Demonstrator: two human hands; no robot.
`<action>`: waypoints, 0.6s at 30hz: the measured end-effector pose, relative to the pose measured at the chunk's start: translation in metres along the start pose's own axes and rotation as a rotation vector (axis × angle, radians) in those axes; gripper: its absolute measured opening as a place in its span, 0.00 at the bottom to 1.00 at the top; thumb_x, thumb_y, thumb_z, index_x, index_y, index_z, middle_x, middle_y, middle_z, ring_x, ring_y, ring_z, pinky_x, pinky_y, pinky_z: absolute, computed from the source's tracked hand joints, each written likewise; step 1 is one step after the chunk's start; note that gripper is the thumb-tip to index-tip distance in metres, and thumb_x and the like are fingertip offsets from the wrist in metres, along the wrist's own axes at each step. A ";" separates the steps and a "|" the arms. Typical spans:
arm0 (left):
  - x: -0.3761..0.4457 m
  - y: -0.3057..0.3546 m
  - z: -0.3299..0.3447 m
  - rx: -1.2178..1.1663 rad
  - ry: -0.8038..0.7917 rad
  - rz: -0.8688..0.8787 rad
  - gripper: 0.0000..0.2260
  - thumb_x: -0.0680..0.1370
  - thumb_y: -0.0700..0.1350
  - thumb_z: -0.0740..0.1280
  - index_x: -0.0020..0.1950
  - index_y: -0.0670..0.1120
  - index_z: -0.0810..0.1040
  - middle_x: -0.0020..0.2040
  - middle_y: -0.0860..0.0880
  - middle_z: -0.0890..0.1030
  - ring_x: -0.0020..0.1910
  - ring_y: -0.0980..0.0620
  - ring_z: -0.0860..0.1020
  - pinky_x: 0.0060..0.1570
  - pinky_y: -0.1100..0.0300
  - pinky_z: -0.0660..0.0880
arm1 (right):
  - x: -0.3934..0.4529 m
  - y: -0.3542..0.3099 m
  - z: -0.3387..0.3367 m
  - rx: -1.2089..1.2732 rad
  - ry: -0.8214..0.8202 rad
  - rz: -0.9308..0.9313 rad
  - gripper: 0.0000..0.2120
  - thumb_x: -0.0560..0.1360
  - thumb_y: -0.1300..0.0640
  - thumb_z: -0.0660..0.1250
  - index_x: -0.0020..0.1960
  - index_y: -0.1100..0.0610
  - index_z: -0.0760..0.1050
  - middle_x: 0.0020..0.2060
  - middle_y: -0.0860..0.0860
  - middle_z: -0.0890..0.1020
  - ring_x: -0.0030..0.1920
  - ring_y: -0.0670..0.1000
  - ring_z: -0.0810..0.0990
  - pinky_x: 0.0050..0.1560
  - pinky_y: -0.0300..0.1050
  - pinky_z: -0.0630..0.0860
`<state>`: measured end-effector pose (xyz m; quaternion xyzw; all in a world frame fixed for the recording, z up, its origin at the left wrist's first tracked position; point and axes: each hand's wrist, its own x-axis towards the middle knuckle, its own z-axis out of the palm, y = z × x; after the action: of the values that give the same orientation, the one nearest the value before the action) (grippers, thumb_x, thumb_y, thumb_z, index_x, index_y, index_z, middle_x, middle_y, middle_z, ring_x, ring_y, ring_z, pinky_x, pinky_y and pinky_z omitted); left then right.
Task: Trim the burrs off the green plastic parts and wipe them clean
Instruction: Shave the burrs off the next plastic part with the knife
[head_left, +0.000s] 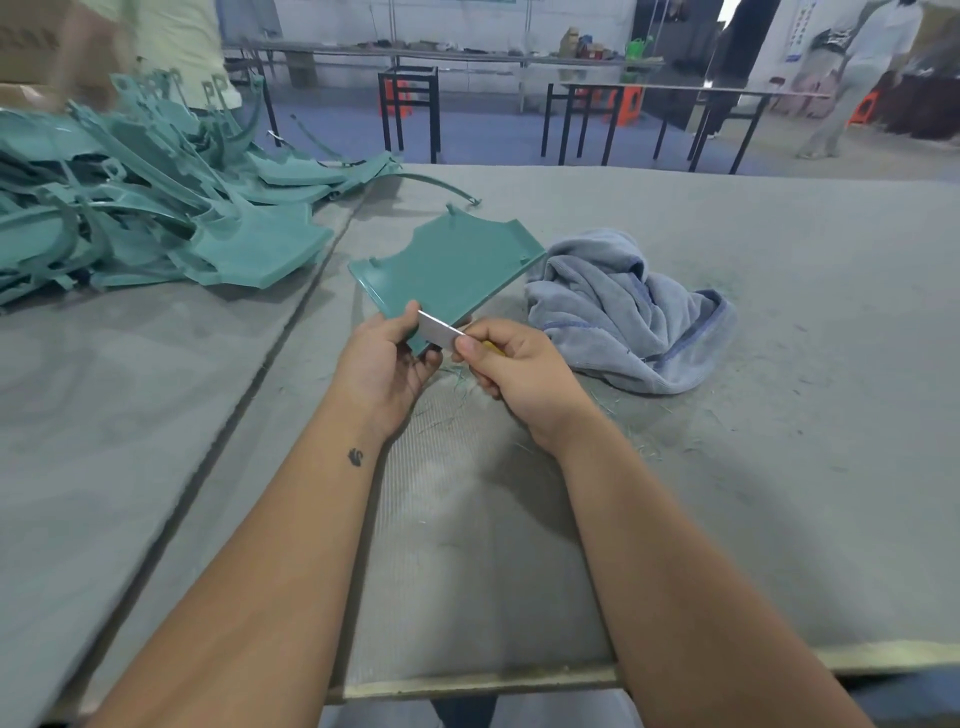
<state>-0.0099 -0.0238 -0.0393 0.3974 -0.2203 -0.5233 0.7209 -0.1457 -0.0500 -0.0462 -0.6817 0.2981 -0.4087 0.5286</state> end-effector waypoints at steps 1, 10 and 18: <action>0.000 0.000 0.000 0.007 0.002 0.001 0.06 0.82 0.38 0.59 0.51 0.43 0.75 0.50 0.41 0.80 0.37 0.51 0.77 0.26 0.67 0.72 | 0.000 0.000 -0.001 0.005 0.005 0.004 0.12 0.79 0.62 0.64 0.38 0.53 0.77 0.26 0.47 0.69 0.28 0.45 0.65 0.32 0.35 0.64; -0.006 0.000 0.001 0.022 -0.021 0.007 0.06 0.82 0.39 0.59 0.54 0.44 0.75 0.52 0.40 0.79 0.36 0.52 0.77 0.25 0.69 0.69 | -0.001 0.001 -0.003 0.021 0.017 -0.012 0.12 0.79 0.62 0.64 0.38 0.53 0.77 0.24 0.42 0.71 0.28 0.42 0.66 0.32 0.33 0.65; -0.010 0.002 0.005 0.048 -0.053 0.032 0.07 0.83 0.38 0.57 0.54 0.45 0.75 0.48 0.41 0.80 0.35 0.54 0.76 0.24 0.70 0.67 | -0.001 0.001 -0.006 0.045 0.028 -0.041 0.09 0.79 0.62 0.64 0.41 0.57 0.78 0.26 0.46 0.69 0.28 0.42 0.66 0.32 0.33 0.64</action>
<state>-0.0158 -0.0155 -0.0336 0.3971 -0.2583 -0.5168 0.7131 -0.1513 -0.0520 -0.0472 -0.6697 0.2822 -0.4355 0.5312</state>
